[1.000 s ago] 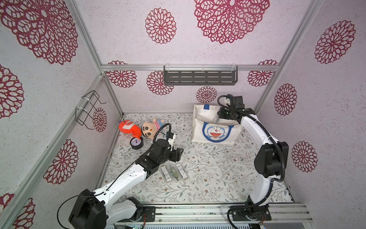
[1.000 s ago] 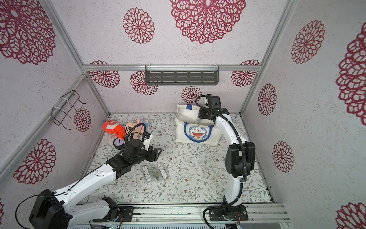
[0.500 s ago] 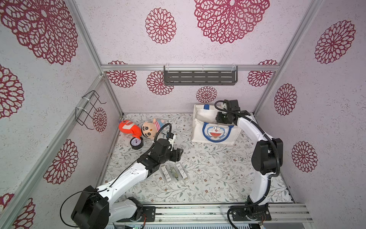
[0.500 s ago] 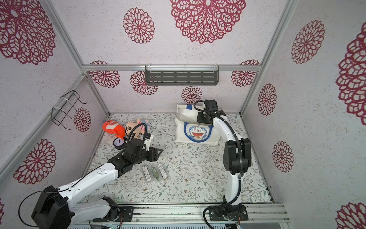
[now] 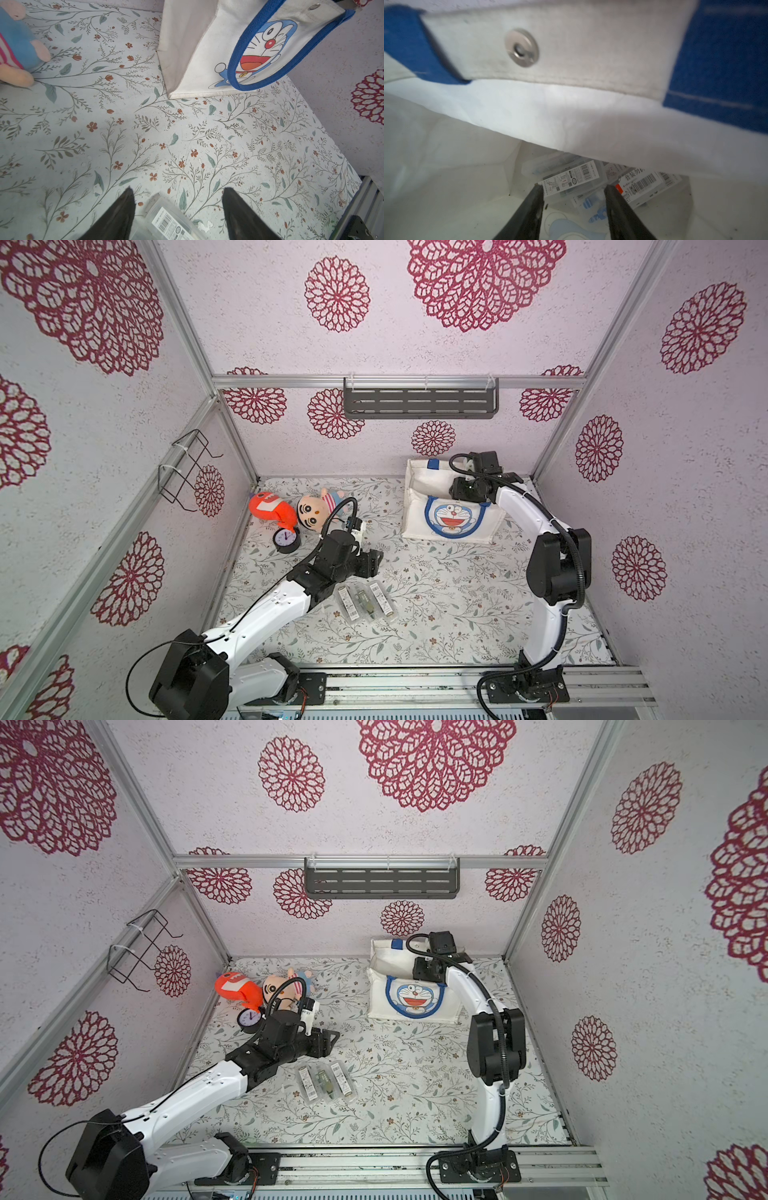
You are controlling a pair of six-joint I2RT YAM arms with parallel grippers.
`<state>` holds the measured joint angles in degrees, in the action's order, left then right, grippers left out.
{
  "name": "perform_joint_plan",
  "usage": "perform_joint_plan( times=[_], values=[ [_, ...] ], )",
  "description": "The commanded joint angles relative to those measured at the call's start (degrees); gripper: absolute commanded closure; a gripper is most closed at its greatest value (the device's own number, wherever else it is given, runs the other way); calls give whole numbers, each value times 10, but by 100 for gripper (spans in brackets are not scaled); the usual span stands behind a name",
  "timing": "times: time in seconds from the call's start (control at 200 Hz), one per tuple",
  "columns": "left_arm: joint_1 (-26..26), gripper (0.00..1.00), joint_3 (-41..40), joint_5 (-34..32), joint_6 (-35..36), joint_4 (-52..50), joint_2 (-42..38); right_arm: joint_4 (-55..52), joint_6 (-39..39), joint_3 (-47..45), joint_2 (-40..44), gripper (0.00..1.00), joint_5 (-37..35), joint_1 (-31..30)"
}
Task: Put the compass set into the canvas bag
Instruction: Place the compass set in the canvas bag, then pick up the compass set at the center of the board.
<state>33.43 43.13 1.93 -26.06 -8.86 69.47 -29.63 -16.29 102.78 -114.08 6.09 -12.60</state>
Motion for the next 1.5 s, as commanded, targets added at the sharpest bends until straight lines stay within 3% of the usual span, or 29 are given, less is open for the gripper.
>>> perform_joint_plan(
  times=[0.0, 0.15, 0.37, 0.625, 0.896, 1.491],
  values=[
    [-8, 28, 11, -22, -23, -32, -8, -12, 5, 35, 49, 45, -11, -5],
    [-22, 24, 23, -72, -97, -115, -25, -7, 10, 15, 119, 42, -22, -12],
    [-31, 20, 53, -121, -196, -274, -13, 48, 13, -105, 256, 41, -57, -49],
    [-17, 16, 24, -121, -308, -305, -5, 138, 22, -276, 373, 40, -5, -132],
    [20, 24, -4, -121, -366, -294, 46, 157, 41, -363, 404, 41, 53, -192],
    [46, 28, -27, -128, -402, -276, 121, 159, 46, -374, 401, 41, 61, -195]
  ],
)
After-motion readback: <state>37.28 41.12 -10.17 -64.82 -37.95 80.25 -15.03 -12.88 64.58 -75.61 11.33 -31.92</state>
